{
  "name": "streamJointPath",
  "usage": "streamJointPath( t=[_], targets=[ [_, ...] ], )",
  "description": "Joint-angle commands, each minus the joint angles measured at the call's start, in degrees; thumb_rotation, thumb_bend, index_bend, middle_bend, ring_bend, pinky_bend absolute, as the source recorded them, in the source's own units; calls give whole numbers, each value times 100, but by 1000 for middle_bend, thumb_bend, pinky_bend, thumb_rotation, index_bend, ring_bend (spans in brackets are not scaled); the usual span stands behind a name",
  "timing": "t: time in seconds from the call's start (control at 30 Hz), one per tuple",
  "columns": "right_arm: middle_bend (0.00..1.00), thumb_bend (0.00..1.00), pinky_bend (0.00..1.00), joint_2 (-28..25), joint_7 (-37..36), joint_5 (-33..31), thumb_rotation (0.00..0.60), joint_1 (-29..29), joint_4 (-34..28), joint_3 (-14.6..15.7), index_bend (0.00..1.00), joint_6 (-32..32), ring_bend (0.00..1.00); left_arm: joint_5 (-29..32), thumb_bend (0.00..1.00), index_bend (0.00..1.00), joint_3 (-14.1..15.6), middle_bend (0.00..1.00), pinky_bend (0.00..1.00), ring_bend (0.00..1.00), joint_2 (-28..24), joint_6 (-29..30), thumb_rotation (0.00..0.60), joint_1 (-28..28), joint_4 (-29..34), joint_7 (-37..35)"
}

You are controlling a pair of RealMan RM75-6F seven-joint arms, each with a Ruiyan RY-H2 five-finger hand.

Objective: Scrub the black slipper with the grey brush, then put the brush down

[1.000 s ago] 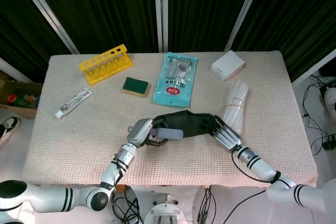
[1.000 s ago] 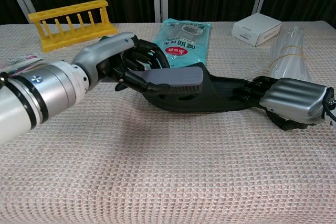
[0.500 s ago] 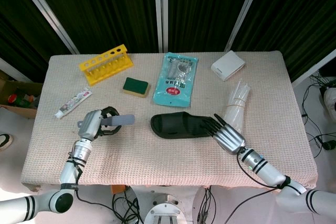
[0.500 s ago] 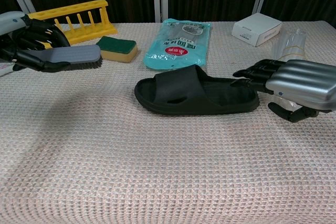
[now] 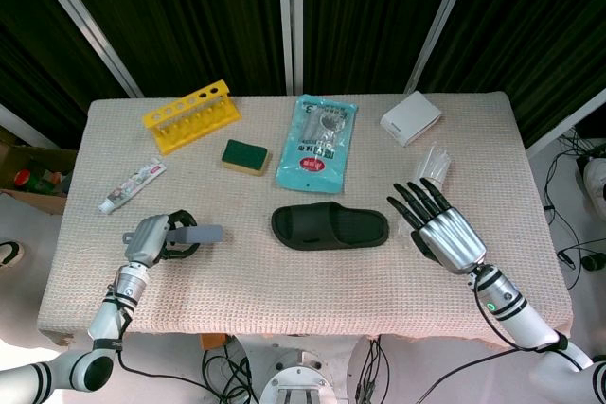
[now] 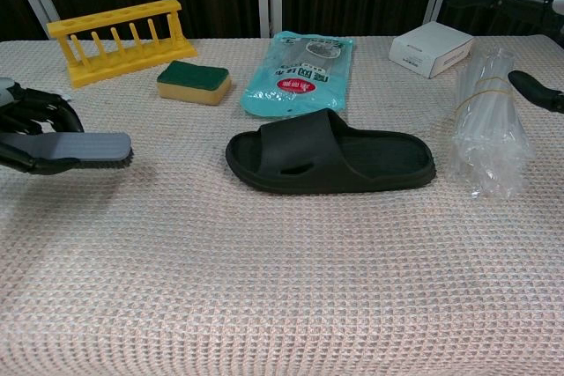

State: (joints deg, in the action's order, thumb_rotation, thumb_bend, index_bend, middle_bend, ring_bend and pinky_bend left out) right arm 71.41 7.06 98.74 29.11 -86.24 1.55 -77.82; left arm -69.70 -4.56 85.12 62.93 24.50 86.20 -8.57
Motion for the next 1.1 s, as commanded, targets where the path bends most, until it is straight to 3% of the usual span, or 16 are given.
streamJointPath(
  t=[0.03,0.53,0.63,0.77,0.9,1.1],
  targets=[
    [0,564,0,-29,-72,11,600,-59,44,-36,0,-54,0,-71,663,938,30,988,876,848,131,-42,600,-5,-180,11],
    [0,583,0,22,-85,24,600,-160,169,-125,0,-29,0,-265,649,882,98,940,820,827,306,-297,600,-35,-650,-217],
    [0,584,0,20,-60,25,600,-176,162,-140,0,-19,0,-321,637,823,130,889,812,803,304,-370,600,-33,-716,-281],
    [0,587,0,14,-19,10,600,-193,140,-168,0,-1,0,-314,631,675,158,703,721,639,267,-504,600,-19,-734,-282],
    [0,590,0,22,-19,22,600,-207,155,-188,0,-6,0,-395,625,598,168,555,598,474,252,-492,600,-34,-755,-338],
    [0,593,0,39,-11,42,600,-218,172,-209,0,4,0,-487,616,495,164,457,499,376,251,-451,600,-64,-818,-441]
  ],
)
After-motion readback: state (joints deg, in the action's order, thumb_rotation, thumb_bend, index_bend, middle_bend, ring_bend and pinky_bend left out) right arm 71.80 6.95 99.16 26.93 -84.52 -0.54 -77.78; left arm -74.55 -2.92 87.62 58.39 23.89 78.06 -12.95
